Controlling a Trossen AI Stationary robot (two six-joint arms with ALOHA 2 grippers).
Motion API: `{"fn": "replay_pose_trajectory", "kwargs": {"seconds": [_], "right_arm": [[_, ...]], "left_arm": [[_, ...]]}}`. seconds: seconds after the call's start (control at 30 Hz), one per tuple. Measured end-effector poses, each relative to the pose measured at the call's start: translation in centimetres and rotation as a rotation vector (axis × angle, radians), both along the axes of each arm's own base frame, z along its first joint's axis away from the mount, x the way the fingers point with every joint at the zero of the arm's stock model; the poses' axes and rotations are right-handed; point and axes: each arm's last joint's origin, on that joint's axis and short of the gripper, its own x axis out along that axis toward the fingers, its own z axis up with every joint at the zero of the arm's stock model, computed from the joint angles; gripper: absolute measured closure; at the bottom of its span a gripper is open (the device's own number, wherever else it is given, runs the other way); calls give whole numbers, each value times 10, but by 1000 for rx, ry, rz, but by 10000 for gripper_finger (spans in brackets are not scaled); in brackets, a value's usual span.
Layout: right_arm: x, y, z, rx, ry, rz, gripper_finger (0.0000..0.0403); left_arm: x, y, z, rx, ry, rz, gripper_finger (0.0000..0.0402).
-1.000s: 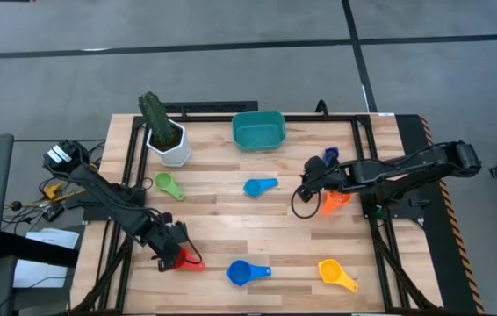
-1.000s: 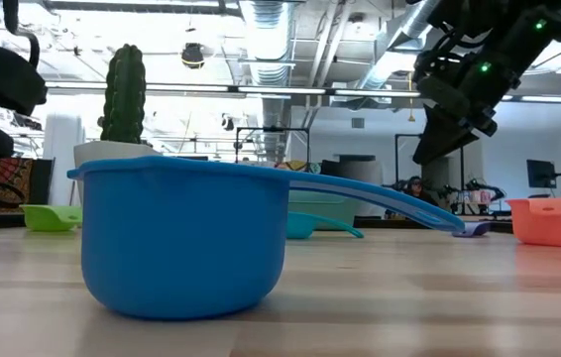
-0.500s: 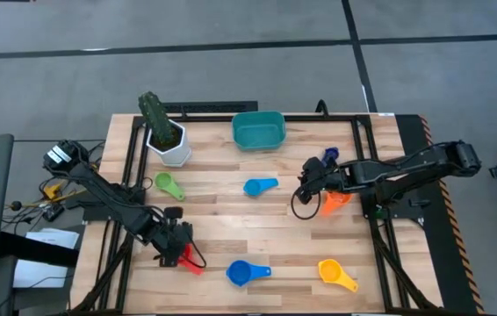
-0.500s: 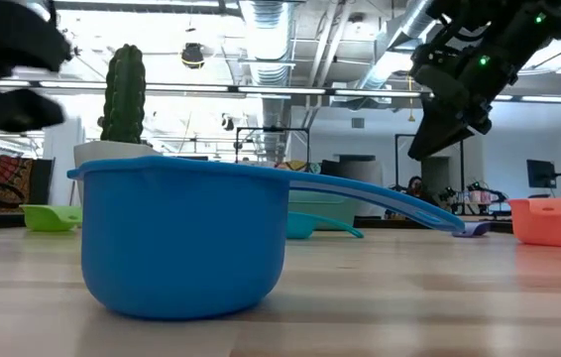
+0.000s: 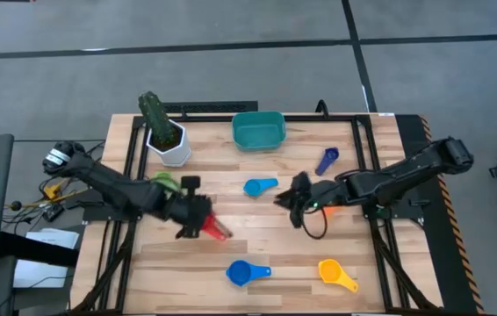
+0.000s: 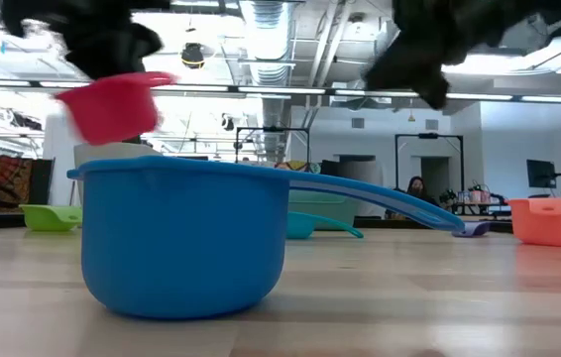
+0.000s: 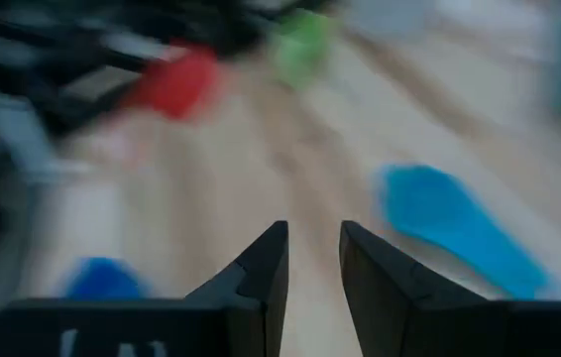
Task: Nest measuring cups in basket
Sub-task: Stack the red measuring cup into the orange measuring cup
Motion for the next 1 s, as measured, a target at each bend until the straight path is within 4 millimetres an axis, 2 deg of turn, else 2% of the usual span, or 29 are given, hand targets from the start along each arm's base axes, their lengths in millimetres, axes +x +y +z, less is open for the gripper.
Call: {"fn": "replay_pose_trajectory", "kwargs": {"seconds": [0.13,0.23,0.47,0.57,0.77,1.0], "right_arm": [[22,6,-7,50,-96,98,276],[37,5,-16,60,-67,119,254],[65,3,-29,87,-25,179,169],[75,4,-35,100,-28,204,147],[83,6,-48,106,12,230,161],[90,8,-57,124,-27,266,228]], "left_arm": [[25,16,5,27,-20,-23,401],[42,20,5,82,12,-54,401],[78,15,4,203,62,-140,401],[89,13,3,230,74,-152,401],[93,13,6,254,75,-158,401],[95,17,8,258,55,-142,401]]}}
